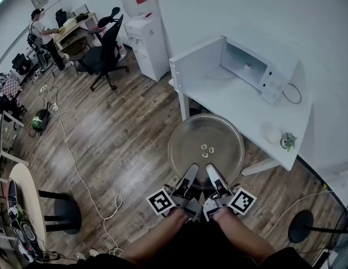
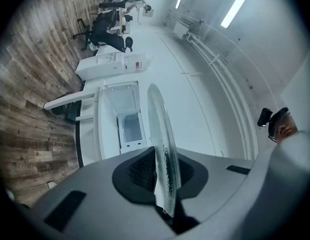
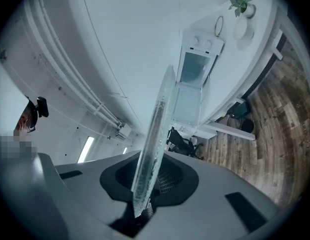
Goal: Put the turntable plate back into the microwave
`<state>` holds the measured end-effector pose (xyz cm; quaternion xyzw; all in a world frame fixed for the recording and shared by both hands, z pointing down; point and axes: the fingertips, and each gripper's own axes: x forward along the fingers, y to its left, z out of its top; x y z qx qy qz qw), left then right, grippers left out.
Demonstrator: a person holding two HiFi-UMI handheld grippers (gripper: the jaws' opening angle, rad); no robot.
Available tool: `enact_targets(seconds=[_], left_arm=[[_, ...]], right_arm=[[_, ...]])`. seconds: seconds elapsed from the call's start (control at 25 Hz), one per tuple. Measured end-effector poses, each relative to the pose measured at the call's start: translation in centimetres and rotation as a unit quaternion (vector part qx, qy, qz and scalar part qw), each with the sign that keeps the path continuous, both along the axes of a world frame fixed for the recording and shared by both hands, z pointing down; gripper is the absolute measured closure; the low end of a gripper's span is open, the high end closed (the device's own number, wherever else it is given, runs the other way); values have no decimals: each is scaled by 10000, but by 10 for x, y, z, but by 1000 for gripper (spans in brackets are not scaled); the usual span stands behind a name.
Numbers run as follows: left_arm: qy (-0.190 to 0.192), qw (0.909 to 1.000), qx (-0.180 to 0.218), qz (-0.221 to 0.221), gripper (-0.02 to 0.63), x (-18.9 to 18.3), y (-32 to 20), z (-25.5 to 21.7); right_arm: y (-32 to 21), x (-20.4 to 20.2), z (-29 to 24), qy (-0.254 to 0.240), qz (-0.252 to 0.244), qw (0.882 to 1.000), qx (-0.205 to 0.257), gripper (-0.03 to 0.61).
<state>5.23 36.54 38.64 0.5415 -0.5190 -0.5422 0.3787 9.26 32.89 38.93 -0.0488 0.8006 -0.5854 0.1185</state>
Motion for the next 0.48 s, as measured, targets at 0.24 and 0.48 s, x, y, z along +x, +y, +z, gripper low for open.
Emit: enact_targets(seconds=[0.24,0.48], left_arm=[[9,9999,-22,100,566,-28,-31,10],[58,9997,-103,230,566,-53,-75,16]], right_arm=[[-30,-27,10,-22,61,10000,-32,511],[-73,-52,16,-50,171,9997,-144,512]])
